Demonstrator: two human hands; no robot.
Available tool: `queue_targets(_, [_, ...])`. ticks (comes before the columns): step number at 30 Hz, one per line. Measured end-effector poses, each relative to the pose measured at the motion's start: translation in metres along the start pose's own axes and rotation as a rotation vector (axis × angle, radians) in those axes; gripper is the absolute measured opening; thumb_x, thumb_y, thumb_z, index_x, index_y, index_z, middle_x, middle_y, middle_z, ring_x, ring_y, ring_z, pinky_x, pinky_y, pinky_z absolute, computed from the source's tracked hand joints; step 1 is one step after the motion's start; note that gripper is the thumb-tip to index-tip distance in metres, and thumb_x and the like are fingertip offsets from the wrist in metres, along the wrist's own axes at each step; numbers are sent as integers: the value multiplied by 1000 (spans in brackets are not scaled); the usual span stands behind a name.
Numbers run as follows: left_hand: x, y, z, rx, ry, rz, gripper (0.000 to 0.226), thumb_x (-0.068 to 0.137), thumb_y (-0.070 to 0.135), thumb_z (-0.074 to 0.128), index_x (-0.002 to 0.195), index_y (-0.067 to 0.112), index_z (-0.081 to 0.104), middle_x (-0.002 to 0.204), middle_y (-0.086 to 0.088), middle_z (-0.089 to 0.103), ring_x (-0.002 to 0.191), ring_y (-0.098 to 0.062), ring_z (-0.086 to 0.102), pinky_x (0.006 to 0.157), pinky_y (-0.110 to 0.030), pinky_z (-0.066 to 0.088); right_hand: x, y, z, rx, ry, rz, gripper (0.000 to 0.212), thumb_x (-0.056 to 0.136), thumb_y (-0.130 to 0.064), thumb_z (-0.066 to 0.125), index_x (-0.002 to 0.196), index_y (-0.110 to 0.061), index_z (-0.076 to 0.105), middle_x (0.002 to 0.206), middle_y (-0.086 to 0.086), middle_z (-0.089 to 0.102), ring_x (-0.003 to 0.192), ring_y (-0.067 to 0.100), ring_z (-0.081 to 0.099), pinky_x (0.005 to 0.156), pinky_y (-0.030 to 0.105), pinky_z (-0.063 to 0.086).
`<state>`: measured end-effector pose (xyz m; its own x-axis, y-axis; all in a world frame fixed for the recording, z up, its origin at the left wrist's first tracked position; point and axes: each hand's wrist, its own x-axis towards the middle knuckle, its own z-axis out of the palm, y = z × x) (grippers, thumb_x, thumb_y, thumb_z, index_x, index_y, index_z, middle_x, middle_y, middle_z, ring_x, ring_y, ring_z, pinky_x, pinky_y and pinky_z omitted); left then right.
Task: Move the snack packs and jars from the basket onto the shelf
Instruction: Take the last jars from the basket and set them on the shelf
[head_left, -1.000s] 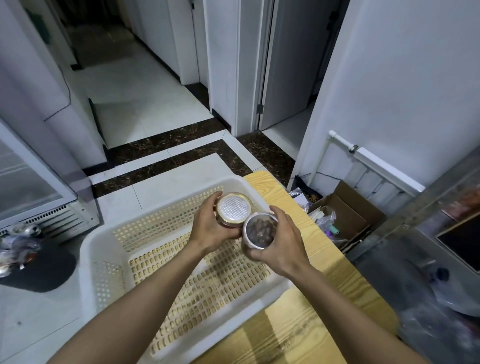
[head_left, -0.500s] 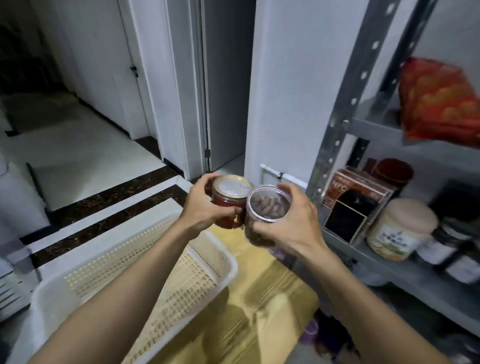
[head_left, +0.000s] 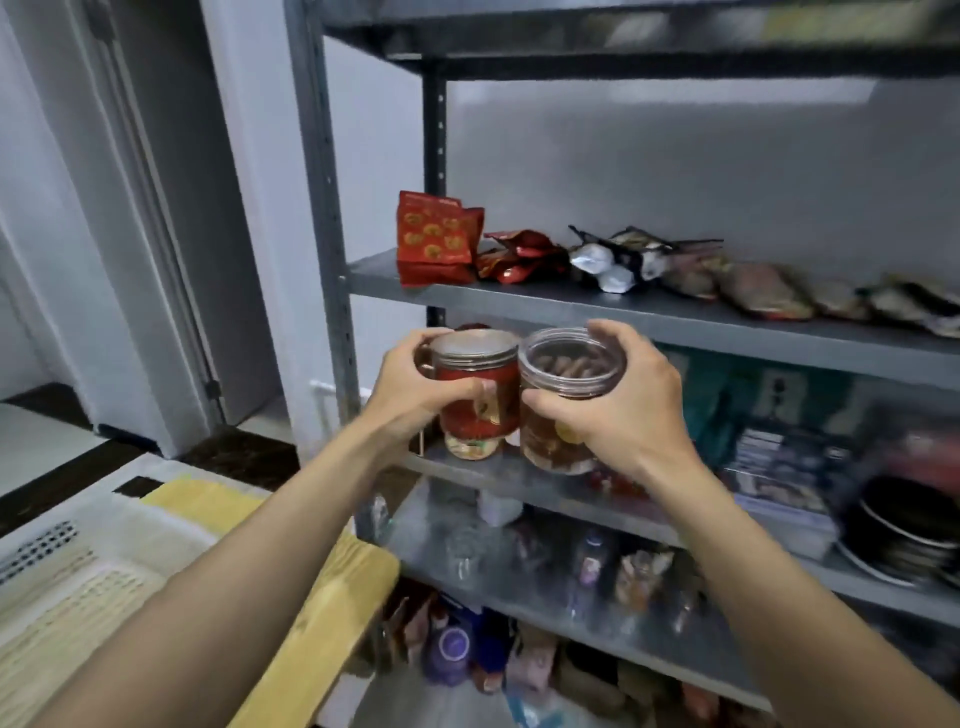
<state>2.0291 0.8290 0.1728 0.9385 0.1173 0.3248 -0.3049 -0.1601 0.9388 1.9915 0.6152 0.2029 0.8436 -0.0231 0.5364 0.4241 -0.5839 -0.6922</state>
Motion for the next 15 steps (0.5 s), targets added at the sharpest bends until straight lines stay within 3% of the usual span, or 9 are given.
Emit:
queue_targets(4, [-10,28,93,-44,-110,22,71,50,22,94,113,18,60,107,-2,69,98,-15,67,80,-31,58,-18,32,-83,-64,138,52,87,53,-49,88,129,-28,52,125,-6,58,117,16,54,101,35,44])
queue_targets(7, [-12,55,159,-92,-224,38,65,59,10,90,115,13,59,106,-3,69,90,-9,68,70,-25,58,-25,54,-140,-104,253,87,88,49,-54,86,127,-28,54,124,-6,60,116,16,55,101,38,45])
queue_targets(11, [-5,88,242,-123,-351,92,63,60,9,89,115,10,58,100,0,68,77,1,67,62,-18,54,-27,84,-209,-175,372,135,83,51,-48,88,124,-26,56,121,-4,62,113,16,57,100,39,46])
queue_targets(15, [8,115,322,-147,-452,156,66,58,16,91,116,16,58,108,0,66,93,-10,66,74,-25,58,-23,118,-268,-238,484,172,86,46,-55,86,122,-28,56,119,-5,63,111,16,59,98,41,48])
